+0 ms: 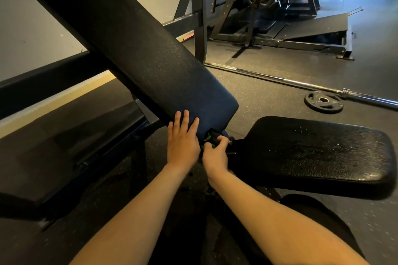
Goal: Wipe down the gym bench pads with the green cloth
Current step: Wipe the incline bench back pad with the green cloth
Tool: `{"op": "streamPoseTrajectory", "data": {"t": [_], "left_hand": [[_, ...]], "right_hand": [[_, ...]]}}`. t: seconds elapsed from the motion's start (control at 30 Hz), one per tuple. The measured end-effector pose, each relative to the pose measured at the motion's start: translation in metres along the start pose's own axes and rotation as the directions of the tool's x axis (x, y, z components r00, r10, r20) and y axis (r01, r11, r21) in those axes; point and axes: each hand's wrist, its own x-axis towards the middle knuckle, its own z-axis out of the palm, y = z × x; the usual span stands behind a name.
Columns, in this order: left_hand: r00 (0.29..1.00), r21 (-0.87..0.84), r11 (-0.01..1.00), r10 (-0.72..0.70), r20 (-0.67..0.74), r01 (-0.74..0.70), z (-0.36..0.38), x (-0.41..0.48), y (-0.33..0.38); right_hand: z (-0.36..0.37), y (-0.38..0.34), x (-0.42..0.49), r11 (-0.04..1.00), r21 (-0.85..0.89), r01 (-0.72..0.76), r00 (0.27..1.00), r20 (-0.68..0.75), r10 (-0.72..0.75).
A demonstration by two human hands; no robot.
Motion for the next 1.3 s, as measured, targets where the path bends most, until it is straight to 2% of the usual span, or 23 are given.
{"op": "streamPoseTrajectory", "data": {"t": [0.3,0.53,0.63,0.73,0.83,0.93,1.07,1.3], "left_hand": [[0.999,0.023,1.0,-0.001,-0.055,0.003,-0.007,0.008,0.002],[1.0,0.091,0.996,0.021,0.007,-0.021,-0.002,0.037,0.017],[1.0,0.113,0.994,-0.002,0.006,0.002,0.004,0.05,0.022],[0.997,0.184,0.983,0.016,-0.075,-0.002,0.016,0.047,0.022],[0.988,0.214,0.977,0.033,-0.153,0.0,0.024,0.049,0.021],[0.987,0.218,0.976,0.027,-0.156,0.007,0.026,0.051,0.022],[0.989,0.218,0.976,0.015,-0.148,0.018,0.024,0.05,0.023],[0.988,0.203,0.979,0.025,-0.154,0.007,0.023,0.049,0.023]], "right_hand": [[-0.003,-0.033,0.038,0.995,-0.095,0.042,0.999,-0.013,-0.043],[-0.009,-0.052,0.074,0.992,-0.086,0.092,0.995,-0.041,-0.096],[-0.014,-0.064,0.103,0.998,-0.026,0.057,0.998,-0.019,-0.058],[-0.023,-0.073,0.131,1.0,0.024,0.014,1.0,-0.012,-0.014],[-0.031,-0.08,0.15,0.987,0.162,-0.013,0.999,-0.028,0.017],[-0.029,-0.08,0.153,0.966,0.254,-0.043,0.997,-0.047,0.057],[-0.019,-0.061,0.129,0.983,0.174,-0.053,0.996,-0.067,0.066],[-0.023,-0.055,0.115,1.0,-0.008,-0.023,0.999,0.033,0.024]]}}
